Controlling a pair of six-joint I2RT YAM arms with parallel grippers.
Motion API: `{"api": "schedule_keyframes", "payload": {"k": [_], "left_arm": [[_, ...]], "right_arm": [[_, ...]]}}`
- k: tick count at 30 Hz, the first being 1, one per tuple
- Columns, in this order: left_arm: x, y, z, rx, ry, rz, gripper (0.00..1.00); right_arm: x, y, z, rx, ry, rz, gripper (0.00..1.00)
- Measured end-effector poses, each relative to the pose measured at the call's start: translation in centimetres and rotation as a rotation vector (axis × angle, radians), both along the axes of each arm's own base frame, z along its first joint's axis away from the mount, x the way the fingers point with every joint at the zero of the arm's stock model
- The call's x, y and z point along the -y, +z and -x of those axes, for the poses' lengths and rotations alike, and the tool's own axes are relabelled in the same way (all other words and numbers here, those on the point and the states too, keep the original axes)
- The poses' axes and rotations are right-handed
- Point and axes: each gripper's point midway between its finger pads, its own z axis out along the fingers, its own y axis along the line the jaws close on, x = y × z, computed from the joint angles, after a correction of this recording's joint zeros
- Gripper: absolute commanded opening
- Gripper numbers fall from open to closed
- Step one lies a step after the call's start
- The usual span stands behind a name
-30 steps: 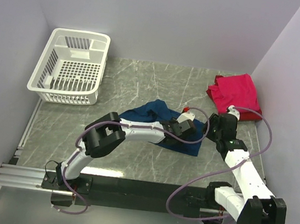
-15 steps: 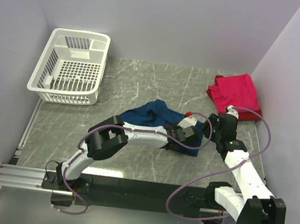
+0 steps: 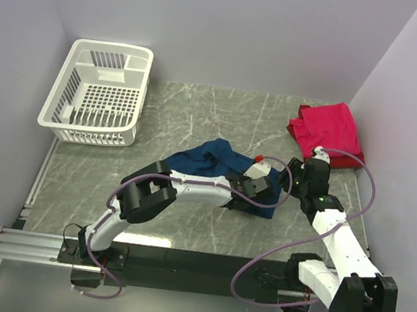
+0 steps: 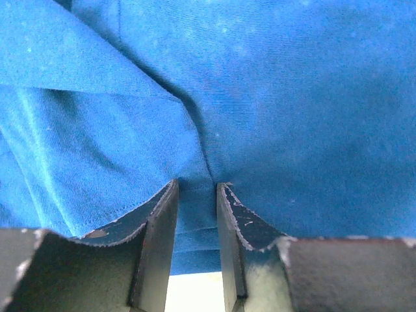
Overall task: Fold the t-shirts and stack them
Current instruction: Flatten the tshirt out
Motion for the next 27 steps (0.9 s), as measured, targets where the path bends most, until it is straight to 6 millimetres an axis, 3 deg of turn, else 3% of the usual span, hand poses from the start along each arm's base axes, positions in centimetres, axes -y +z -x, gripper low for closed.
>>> {"api": "schedule_keyframes", "payload": {"k": [14,27], "left_arm": [[-1.5,0.3,0.5,-0.004,0.061,0.026,0.38],[-1.3,0.8,0.3,-0.002,0.102,0.076,0.36]], "right_arm": [[-0.6,0.1,0.1,0.002,0.033,-0.018,0.59],[-0.8,0.1,0.1,0.004,0.050,-0.018,0.59]]}}
